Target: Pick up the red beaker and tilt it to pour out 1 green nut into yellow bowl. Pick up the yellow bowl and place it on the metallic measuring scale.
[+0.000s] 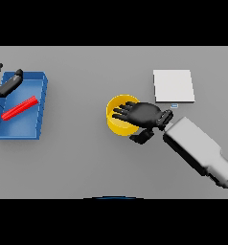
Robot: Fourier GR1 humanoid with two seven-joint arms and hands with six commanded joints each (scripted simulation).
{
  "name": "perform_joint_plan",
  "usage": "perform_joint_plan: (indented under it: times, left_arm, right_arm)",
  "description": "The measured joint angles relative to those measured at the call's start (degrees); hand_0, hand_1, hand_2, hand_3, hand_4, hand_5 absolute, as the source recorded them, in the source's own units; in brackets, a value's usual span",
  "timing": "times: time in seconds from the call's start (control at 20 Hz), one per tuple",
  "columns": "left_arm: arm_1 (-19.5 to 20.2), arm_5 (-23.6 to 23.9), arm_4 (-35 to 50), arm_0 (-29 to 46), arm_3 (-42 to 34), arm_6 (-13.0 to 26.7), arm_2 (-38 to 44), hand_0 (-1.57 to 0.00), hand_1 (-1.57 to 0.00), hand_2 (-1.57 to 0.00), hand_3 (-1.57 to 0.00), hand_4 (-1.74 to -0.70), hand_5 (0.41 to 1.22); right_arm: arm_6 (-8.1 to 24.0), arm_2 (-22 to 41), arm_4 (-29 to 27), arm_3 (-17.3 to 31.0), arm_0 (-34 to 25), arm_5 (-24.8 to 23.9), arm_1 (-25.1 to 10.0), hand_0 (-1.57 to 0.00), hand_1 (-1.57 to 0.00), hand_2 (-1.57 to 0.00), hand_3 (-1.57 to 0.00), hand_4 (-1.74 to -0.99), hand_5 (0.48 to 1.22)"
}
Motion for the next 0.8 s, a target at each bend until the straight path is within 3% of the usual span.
perform_joint_plan:
  times: [0.1,0.4,0.5,0.55,0.65,0.8]
  left_arm:
    - [-0.23,0.16,-0.03,0.26,0.55,-0.17,0.03,0.0,0.0,0.0,0.0,-0.72,0.684]
    - [0.86,-0.1,0.9,0.97,-0.97,-0.97,0.74,0.0,0.0,0.0,0.0,-0.71,0.686]
    - [1.09,-0.25,0.71,0.7,-1.11,-0.8,0.63,0.0,0.0,0.0,0.0,-0.71,0.691]
    - [1.29,0.01,0.58,1.04,-1.18,-0.58,0.55,0.0,0.0,0.0,0.0,-0.72,0.692]
    - [1.07,-0.01,0.81,0.95,-1.38,-0.77,0.67,0.0,0.0,0.0,0.0,-0.72,0.692]
    - [1.71,-0.29,1.0,1.4,-1.61,-1.5,0.96,0.0,0.0,0.0,0.0,-0.72,0.696]
  right_arm:
    - [-0.81,0.54,0.25,1.03,-1.3,1.26,-0.43,0.0,0.0,0.0,0.0,-1.275,0.735]
    - [1.29,0.39,-0.57,4.52,-2.26,3.07,2.14,0.0,-0.02,-0.02,-0.04,-1.336,0.81]
    - [1.42,0.38,-0.86,4.43,-2.07,3.88,2.56,-0.29,-0.24,-0.18,-0.17,-1.387,0.873]
    - [1.25,0.62,-0.65,3.94,-1.58,3.91,2.22,-0.54,-0.47,-0.31,-0.26,-1.42,0.943]
    - [0.74,1.29,0.1,3.85,-1.92,3.7,1.87,-0.91,-0.87,-0.69,-0.46,-1.512,1.043]
    - [-0.62,1.16,-0.54,4.53,-2.26,3.47,2.18,-1.23,-1.21,-1.12,-0.83,-1.614,1.13]
